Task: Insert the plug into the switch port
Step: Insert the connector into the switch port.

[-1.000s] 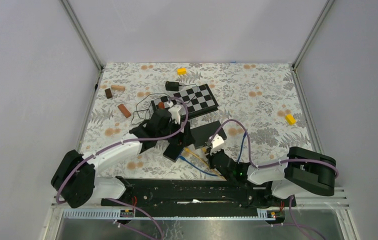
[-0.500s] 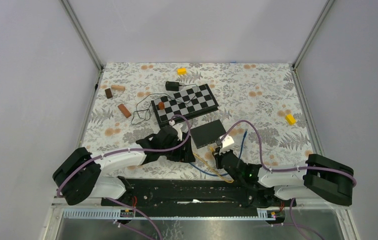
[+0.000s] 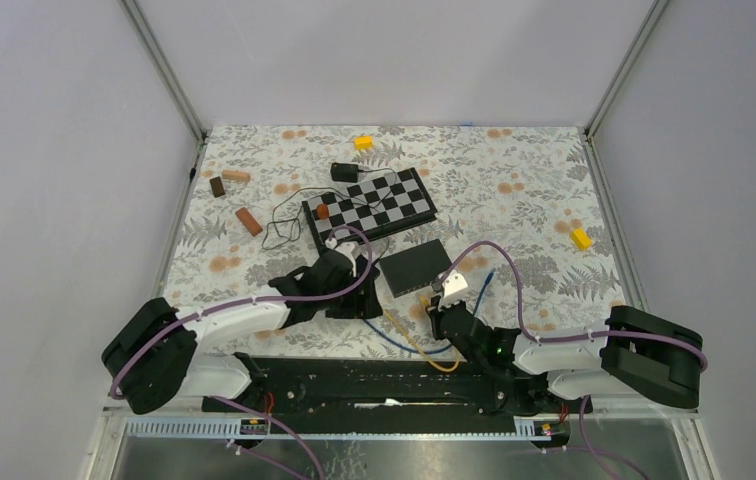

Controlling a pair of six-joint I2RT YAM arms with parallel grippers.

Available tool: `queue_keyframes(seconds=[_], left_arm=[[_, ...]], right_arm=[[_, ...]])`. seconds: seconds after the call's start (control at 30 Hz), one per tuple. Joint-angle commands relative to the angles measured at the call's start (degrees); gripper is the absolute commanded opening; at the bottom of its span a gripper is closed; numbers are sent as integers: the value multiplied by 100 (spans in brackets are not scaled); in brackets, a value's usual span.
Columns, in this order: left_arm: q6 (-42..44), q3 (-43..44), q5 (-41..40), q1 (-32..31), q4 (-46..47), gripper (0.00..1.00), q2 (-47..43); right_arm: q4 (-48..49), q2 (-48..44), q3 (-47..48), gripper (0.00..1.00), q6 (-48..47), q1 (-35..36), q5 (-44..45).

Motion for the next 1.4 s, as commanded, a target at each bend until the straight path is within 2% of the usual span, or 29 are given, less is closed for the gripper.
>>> queue_keyframes(seconds=[0.0,0.1,0.2,0.33,0.5,0.67,0.9,1.1,1.37], left_arm=[[164,117,-952,248,-794,78,-125],[465,258,-507,280,-452,79,-240],[847,511,306,277,-152,79,-332],[1375,1039,999,270,-82,80,-551],[1876,1700,972,394,-11,84,-423],[2119,2176,1289,920,353,81,520],[2722,3021,1567,980,218,76,2007],[2514,2910,1269,987,799,75,2422],[2693,3086,1332,981,1129,75,2850]], right_arm=[[41,-41,-40,0,28,-38,162],[193,-70,-129,0,-18,-39,-6],[349,-79,-193,0,-74,-38,-153],[784,-28,-343,0,-206,-39,-328],[1580,258,-599,0,-529,70,-221],[2605,769,-707,0,-909,183,-66],[4222,1777,-811,0,-848,262,241],[4410,1885,-865,0,-786,261,169],[3925,1740,-822,0,-578,261,199]])
